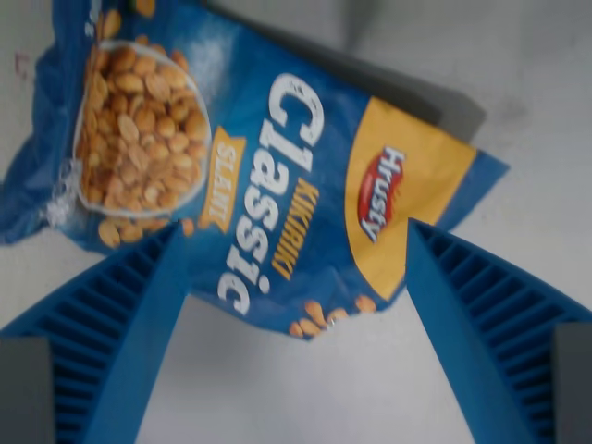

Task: Move above the blue bag

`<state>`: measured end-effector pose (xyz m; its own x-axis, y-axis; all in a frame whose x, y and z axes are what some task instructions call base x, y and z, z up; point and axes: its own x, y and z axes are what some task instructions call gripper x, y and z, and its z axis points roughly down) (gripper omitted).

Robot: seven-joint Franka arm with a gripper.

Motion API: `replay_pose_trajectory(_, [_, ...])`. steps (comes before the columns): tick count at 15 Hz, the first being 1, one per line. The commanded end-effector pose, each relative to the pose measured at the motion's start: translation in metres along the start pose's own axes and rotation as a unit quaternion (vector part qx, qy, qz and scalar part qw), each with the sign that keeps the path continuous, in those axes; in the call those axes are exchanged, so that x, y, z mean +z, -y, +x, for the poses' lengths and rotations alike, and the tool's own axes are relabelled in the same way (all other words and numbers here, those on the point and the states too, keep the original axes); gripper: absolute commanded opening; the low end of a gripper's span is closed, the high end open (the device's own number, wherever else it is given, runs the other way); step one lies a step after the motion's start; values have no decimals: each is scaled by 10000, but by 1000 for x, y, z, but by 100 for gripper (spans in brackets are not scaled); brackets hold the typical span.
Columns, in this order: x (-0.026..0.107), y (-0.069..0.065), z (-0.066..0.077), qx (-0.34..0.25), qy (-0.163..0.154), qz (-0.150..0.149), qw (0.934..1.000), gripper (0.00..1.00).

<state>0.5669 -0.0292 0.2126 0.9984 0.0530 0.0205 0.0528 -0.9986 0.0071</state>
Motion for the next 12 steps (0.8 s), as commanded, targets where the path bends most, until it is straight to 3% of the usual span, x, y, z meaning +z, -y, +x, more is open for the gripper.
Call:
replay_pose_trajectory(1, [3,4,12,210,57,23,9998,100])
replay_pose_trajectory(12, [12,10,24,196,39,-2,9998,100])
